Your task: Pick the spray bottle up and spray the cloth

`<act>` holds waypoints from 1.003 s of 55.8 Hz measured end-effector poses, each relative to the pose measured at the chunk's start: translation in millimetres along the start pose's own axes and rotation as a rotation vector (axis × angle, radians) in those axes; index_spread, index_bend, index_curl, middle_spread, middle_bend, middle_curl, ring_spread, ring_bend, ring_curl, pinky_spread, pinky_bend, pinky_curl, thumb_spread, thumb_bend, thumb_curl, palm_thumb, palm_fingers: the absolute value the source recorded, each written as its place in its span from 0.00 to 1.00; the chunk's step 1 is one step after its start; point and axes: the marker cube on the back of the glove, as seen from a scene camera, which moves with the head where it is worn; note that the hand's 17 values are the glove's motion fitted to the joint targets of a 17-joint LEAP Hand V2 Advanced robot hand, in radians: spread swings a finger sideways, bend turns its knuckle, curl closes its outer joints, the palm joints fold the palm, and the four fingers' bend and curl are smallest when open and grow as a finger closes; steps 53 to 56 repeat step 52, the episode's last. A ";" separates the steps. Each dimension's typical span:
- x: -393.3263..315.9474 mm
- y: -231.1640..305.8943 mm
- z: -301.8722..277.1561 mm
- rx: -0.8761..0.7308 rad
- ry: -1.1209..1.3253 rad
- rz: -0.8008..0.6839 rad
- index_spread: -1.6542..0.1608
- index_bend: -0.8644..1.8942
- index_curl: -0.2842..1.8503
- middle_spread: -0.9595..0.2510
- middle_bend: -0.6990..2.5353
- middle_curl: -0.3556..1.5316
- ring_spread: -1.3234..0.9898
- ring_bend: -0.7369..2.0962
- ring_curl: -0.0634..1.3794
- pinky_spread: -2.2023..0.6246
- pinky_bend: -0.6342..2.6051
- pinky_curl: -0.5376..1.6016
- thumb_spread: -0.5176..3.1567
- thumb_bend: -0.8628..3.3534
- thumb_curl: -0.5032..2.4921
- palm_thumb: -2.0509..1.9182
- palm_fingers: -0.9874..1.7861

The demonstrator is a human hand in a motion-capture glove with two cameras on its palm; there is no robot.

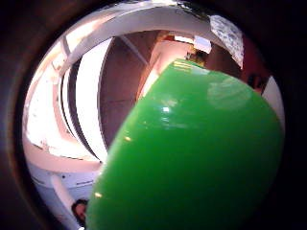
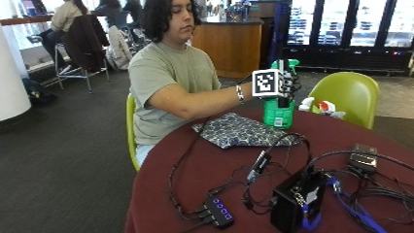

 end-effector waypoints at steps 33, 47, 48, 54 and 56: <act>-34.8 92.8 -128.1 -0.217 1.027 0.096 0.68 0.38 0.30 0.76 0.27 0.37 0.54 0.36 0.27 0.86 0.27 0.40 0.39 0.20 0.31 0.61 0.48; -50.3 110.0 -149.7 -0.136 1.112 0.074 0.68 0.38 0.29 0.76 0.27 0.36 0.54 0.36 0.27 0.86 0.25 0.40 0.40 0.20 0.30 0.62 0.49; -50.3 110.2 -150.8 -0.134 1.107 0.075 0.68 0.38 0.29 0.76 0.27 0.36 0.54 0.36 0.27 0.86 0.25 0.40 0.40 0.20 0.30 0.62 0.49; -49.8 110.1 -153.7 -0.132 1.092 0.080 0.67 0.38 0.29 0.75 0.27 0.36 0.54 0.36 0.27 0.86 0.25 0.40 0.40 0.20 0.30 0.63 0.49; -49.8 110.1 -153.7 -0.132 1.092 0.080 0.67 0.38 0.29 0.75 0.27 0.36 0.54 0.36 0.27 0.86 0.25 0.40 0.40 0.20 0.30 0.63 0.49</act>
